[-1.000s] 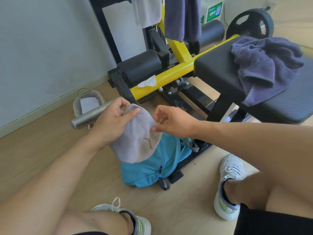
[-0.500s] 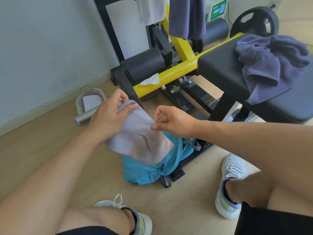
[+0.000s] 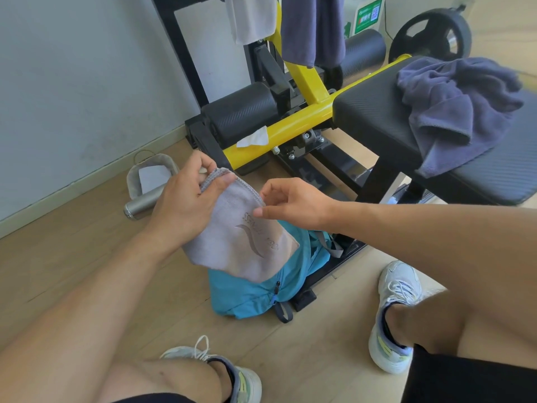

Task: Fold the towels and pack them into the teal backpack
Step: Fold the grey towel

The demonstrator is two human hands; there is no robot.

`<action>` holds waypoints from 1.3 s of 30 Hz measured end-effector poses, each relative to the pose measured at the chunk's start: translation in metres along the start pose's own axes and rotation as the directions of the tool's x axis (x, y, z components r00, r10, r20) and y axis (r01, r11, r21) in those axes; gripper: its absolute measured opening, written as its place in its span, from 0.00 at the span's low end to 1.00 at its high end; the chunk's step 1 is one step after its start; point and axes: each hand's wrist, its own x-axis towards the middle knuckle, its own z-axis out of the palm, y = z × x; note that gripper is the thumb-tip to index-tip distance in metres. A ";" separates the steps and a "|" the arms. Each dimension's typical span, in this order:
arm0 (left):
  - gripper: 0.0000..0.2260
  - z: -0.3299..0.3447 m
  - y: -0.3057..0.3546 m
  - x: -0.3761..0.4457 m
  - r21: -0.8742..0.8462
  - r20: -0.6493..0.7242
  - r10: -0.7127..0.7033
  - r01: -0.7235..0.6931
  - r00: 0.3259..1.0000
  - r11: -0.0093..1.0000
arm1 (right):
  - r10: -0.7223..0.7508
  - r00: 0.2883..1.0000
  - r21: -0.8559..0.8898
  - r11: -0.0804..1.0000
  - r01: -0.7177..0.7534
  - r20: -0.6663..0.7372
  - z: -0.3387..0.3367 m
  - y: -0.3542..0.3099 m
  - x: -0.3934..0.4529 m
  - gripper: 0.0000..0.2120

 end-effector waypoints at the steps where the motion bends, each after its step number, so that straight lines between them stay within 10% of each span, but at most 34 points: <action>1: 0.13 0.000 0.001 0.000 0.000 0.002 0.000 0.000 1.000 1.000 | -0.006 1.000 0.000 1.000 0.006 0.008 0.001 0.000 0.000 0.11; 14: 0.14 -0.006 -0.005 -0.002 -0.364 0.221 0.015 0.069 0.975 0.929 | 0.037 0.997 -0.026 0.999 -0.035 0.070 0.001 -0.003 0.000 0.09; 19: 0.17 -0.015 -0.010 0.002 -0.261 0.148 -0.052 0.089 0.988 0.961 | 0.003 0.999 0.039 0.999 -0.001 -0.054 -0.003 -0.003 0.003 0.18; 39: 0.12 -0.028 -0.045 0.012 -0.271 -0.143 -0.205 0.161 0.968 0.949 | 0.218 0.919 -0.408 0.910 -0.070 0.328 0.009 0.027 -0.001 0.15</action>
